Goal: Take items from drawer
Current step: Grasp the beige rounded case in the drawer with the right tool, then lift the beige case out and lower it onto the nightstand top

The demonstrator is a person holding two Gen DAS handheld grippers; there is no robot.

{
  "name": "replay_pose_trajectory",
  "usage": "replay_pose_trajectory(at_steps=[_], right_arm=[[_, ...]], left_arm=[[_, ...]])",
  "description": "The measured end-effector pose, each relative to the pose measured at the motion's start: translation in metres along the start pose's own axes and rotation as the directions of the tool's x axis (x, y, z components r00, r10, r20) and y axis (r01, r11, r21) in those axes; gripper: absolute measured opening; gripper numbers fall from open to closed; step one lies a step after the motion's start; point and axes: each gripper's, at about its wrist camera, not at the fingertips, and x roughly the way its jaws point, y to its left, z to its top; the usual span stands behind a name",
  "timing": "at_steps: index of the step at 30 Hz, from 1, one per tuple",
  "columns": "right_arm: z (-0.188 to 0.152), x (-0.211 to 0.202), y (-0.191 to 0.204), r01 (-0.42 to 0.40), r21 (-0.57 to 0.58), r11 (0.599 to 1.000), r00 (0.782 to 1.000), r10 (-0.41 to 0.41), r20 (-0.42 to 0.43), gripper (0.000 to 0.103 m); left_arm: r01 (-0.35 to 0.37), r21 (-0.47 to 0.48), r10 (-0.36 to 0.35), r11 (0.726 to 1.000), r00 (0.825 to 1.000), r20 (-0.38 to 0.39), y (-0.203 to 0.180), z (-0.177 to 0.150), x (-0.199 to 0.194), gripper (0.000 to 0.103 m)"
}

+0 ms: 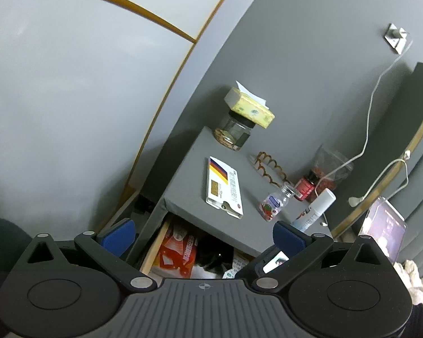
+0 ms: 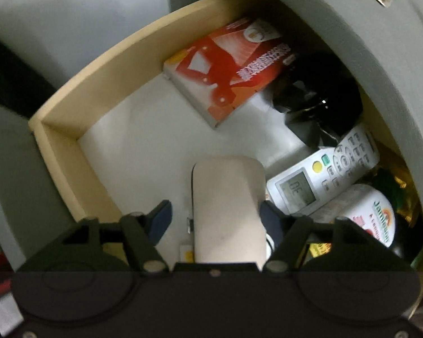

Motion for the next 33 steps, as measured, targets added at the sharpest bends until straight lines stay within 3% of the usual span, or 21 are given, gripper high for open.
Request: replay_pose_trajectory(at_steps=[2, 4, 8, 13, 15, 18, 23, 27, 29, 33], right_arm=[[0.003, -0.006, -0.005, -0.012, -0.003, 1.0, 1.0, 0.012, -0.015, 0.045], [0.001, -0.018, -0.015, -0.058, 0.042, 0.997, 0.998, 0.058, 0.005, 0.031], [-0.006, -0.043, -0.034, -0.094, 0.09, 0.992, 0.994, 0.089, 0.055, 0.018], [-0.03, -0.053, -0.046, -0.064, 0.05, 0.997, 0.993, 0.059, 0.098, 0.021], [-0.039, -0.046, -0.046, -0.063, -0.005, 0.998, 0.993, 0.063, 0.099, 0.033], [-0.038, -0.032, -0.035, -0.055, -0.058, 0.997, 0.995, 0.059, 0.078, 0.039], [-0.034, -0.012, -0.011, 0.031, -0.127, 0.991, 0.996, -0.019, 0.091, 0.035], [-0.037, -0.025, -0.032, 0.062, -0.037, 0.997, 0.991, -0.058, 0.121, 0.029], [-0.04, -0.027, -0.044, 0.058, -0.002, 0.998, 0.992, -0.058, 0.115, 0.025], [-0.049, -0.019, -0.06, -0.023, 0.026, 0.999, 0.996, 0.021, 0.082, 0.026]], left_arm=[[0.003, -0.008, -0.003, 1.0, 1.0, 0.0, 0.001, 0.0, 0.0, 0.103], [0.004, -0.002, -0.004, 1.0, 1.0, -0.002, -0.001, 0.0, 0.0, 0.103], [0.01, 0.014, -0.01, 1.0, 1.0, -0.005, -0.004, -0.002, 0.0, 0.103], [0.013, 0.009, -0.013, 1.0, 1.0, -0.01, -0.004, -0.002, 0.001, 0.103], [0.014, 0.007, -0.014, 1.0, 1.0, -0.01, -0.004, -0.003, 0.001, 0.103], [0.014, 0.017, -0.014, 1.0, 1.0, -0.013, -0.002, -0.001, 0.001, 0.103], [0.012, 0.04, -0.012, 0.999, 1.0, -0.01, -0.002, -0.001, -0.001, 0.103], [0.01, 0.026, -0.01, 1.0, 1.0, -0.012, -0.001, -0.001, -0.001, 0.103], [0.014, 0.025, -0.014, 1.0, 1.0, -0.017, -0.001, -0.002, 0.0, 0.103], [0.016, 0.039, -0.015, 0.999, 1.0, -0.019, -0.005, -0.003, 0.001, 0.103]])
